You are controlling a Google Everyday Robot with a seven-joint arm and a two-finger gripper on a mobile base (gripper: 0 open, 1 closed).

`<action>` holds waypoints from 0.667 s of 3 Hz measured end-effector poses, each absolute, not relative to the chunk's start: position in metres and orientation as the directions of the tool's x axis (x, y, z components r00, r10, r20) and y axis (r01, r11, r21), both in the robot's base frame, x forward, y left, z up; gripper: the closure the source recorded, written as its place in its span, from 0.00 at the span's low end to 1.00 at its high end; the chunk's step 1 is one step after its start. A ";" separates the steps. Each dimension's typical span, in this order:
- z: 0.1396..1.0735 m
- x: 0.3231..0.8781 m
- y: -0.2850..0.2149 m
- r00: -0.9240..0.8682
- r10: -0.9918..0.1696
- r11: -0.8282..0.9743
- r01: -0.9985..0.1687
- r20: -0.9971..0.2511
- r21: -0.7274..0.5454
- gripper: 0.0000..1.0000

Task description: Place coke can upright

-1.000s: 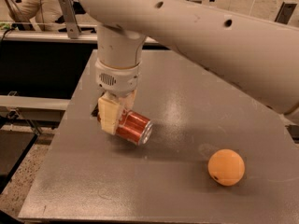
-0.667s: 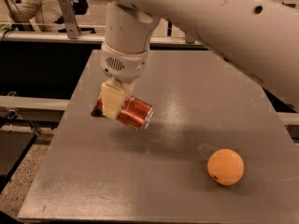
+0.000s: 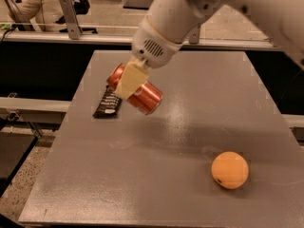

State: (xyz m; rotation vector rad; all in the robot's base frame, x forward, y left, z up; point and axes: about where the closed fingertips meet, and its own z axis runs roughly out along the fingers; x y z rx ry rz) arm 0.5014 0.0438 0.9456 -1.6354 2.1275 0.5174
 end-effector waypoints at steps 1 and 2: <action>0.959 0.519 0.018 -0.156 -0.671 0.229 -0.973 -0.724 -0.004 1.00; 0.962 0.527 -0.002 -0.108 -0.588 0.227 -0.973 -0.802 -0.035 1.00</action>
Offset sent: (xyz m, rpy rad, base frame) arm 0.0386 -0.0793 0.0194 0.4937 -0.2385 0.0150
